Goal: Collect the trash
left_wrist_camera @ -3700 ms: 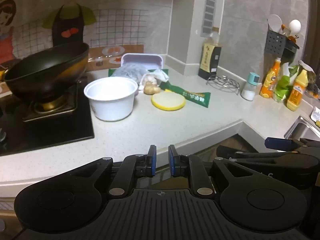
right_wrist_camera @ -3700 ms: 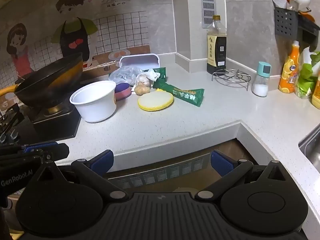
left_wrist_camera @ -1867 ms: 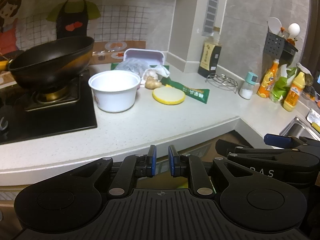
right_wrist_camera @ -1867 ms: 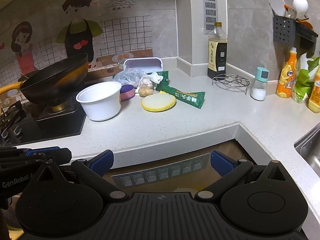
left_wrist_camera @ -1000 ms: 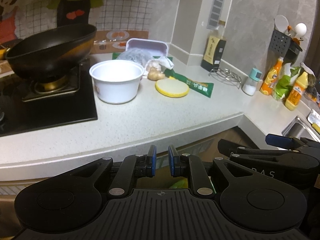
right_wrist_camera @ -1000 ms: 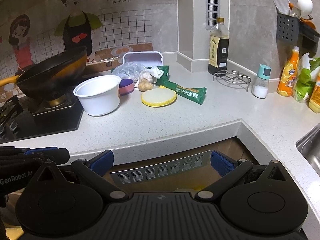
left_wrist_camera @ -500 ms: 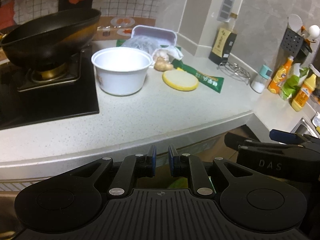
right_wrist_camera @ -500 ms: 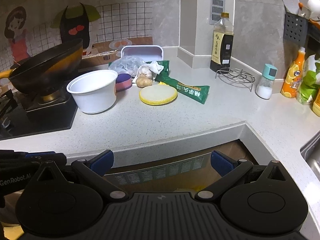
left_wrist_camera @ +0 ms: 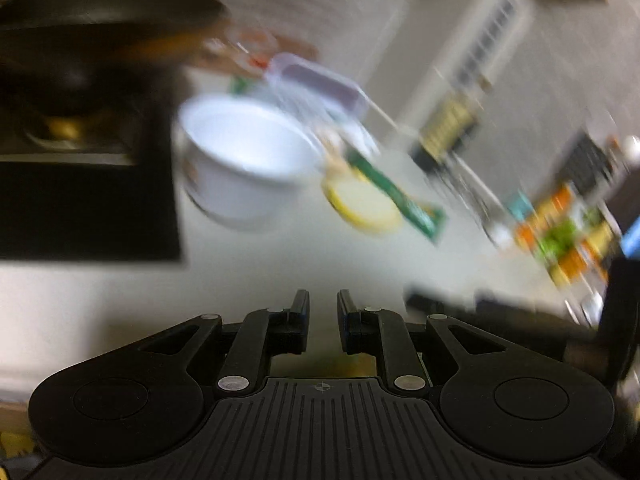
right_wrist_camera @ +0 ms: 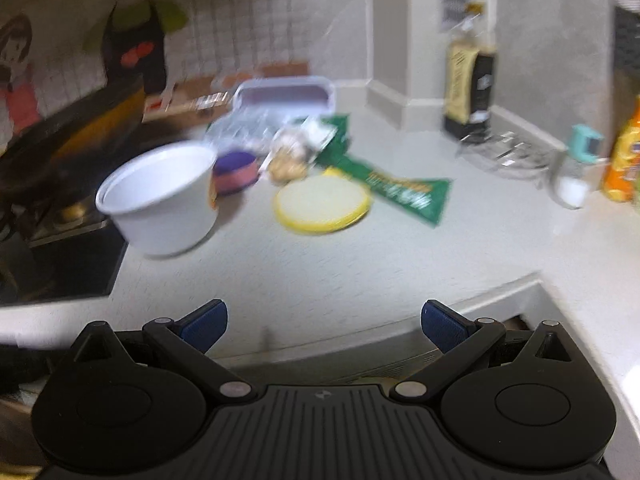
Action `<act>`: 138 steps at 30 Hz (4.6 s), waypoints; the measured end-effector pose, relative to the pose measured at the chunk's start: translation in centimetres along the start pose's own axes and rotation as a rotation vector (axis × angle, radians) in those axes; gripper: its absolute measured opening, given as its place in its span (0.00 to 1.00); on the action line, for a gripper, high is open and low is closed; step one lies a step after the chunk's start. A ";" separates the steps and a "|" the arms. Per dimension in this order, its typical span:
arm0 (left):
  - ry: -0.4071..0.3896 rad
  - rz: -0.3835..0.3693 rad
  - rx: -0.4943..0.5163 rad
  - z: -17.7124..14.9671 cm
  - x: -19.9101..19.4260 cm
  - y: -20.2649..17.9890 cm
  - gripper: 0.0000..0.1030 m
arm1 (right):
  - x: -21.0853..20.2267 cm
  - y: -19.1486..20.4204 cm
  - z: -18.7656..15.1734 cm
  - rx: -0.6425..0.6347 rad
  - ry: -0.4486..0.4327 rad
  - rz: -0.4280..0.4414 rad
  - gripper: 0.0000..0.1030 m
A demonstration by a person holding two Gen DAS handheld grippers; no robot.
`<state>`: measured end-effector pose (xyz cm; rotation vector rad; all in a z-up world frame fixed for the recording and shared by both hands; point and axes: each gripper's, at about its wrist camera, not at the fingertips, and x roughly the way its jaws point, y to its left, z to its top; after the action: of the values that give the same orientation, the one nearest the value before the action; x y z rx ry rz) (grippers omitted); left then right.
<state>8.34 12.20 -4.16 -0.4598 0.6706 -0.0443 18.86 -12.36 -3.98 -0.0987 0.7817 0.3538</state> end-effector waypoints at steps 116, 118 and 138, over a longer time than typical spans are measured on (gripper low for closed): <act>0.078 0.044 -0.170 6.3 7.4 8.1 0.12 | 10.6 -2.5 3.3 0.066 0.109 -0.061 1.00; 0.077 0.043 -0.169 6.3 7.4 8.2 0.12 | 10.7 -2.3 3.2 0.042 0.115 -0.062 1.00; 0.051 0.048 -0.165 6.3 6.1 8.7 0.13 | 11.7 1.2 8.5 -0.114 0.004 0.024 0.60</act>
<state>16.07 21.35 -7.11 -0.6025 0.7385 0.0445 31.82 -6.20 -6.17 -0.1977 0.7669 0.4210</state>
